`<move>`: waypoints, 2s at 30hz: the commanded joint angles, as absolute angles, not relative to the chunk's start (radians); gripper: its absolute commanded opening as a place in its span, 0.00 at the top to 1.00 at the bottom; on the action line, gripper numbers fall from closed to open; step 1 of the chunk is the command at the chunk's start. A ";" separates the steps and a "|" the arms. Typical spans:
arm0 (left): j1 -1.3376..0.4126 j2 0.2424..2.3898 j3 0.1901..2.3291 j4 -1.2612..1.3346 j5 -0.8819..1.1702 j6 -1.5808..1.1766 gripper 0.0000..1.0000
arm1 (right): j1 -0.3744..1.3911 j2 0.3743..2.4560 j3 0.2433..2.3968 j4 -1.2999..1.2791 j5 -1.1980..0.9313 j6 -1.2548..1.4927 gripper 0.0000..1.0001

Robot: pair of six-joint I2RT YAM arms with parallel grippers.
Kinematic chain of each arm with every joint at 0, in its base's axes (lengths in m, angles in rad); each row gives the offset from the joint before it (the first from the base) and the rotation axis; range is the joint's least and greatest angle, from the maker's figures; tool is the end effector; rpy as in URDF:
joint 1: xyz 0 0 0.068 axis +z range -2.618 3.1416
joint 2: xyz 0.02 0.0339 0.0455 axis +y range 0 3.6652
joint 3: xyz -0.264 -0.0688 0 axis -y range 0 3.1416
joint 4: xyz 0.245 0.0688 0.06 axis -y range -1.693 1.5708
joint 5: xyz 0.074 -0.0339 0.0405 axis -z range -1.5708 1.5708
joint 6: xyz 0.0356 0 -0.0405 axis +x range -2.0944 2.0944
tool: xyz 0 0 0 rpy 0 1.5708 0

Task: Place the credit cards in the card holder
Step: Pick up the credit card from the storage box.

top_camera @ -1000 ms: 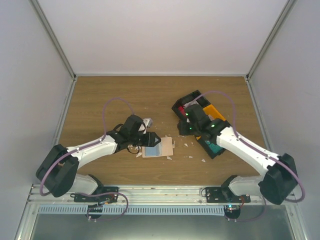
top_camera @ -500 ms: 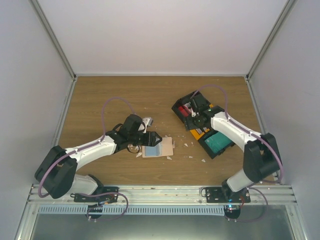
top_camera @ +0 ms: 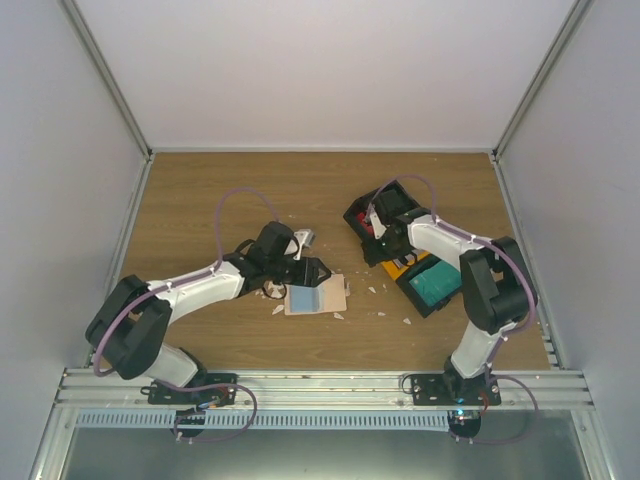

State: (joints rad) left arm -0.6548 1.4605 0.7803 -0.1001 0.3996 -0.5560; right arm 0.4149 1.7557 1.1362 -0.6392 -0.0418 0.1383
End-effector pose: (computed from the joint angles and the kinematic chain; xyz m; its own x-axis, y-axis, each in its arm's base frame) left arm 0.2256 -0.1907 0.1933 -0.8858 0.0671 -0.4592 0.3683 0.7037 -0.6076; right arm 0.3073 0.1370 0.1753 -0.9198 -0.2546 -0.2986 -0.2905 0.9534 0.0817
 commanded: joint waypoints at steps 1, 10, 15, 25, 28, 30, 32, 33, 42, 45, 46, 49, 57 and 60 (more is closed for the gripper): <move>-0.661 1.492 0.820 -0.048 0.408 -0.537 0.39 | 0.407 1.768 1.152 -0.641 -0.106 0.116 0.34; -0.661 1.520 0.828 -0.055 0.413 -0.516 0.40 | 0.408 1.740 1.147 -0.666 -0.123 0.147 0.35; -0.660 1.524 0.828 -0.049 0.419 -0.513 0.40 | 0.407 1.717 1.144 -0.677 -0.133 0.157 0.34; -0.660 1.537 0.830 -0.051 0.424 -0.513 0.41 | 0.406 1.707 1.130 -0.683 -0.119 0.169 0.35; -0.660 1.537 0.828 -0.049 0.422 -0.517 0.41 | 0.406 1.707 1.126 -0.683 -0.107 0.174 0.36; -0.660 1.538 0.829 -0.052 0.423 -0.517 0.41 | 0.403 1.707 1.123 -0.682 -0.093 0.183 0.37; -0.660 1.538 0.829 -0.053 0.420 -0.517 0.41 | 0.400 1.702 1.117 -0.681 -0.089 0.191 0.39; -0.660 1.537 0.829 -0.054 0.420 -0.517 0.41 | 0.397 1.697 1.112 -0.681 -0.092 0.195 0.40; -0.660 1.545 0.829 -0.051 0.421 -0.519 0.42 | 0.380 1.646 1.066 -0.686 -0.133 0.208 0.44; -0.660 1.548 0.831 -0.052 0.421 -0.519 0.42 | 0.378 1.637 1.063 -0.687 -0.141 0.212 0.48; -0.660 1.548 0.831 -0.052 0.422 -0.520 0.42 | 0.377 1.633 1.063 -0.686 -0.144 0.212 0.50; -0.660 1.548 0.830 -0.051 0.422 -0.518 0.42 | 0.377 1.629 1.062 -0.685 -0.147 0.209 0.51; -0.660 1.546 0.825 -0.051 0.421 -0.520 0.42 | 0.365 1.636 1.061 -0.683 -0.131 0.210 0.71; -0.660 1.548 0.826 -0.050 0.424 -0.519 0.42 | 0.359 1.634 1.069 -0.681 -0.105 0.214 0.82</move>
State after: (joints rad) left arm -0.6548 1.5410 0.8043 -0.0902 0.4145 -0.5304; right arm 0.3691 1.6562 1.0721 -0.6666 -0.1093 0.2008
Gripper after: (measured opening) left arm 0.581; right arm 0.241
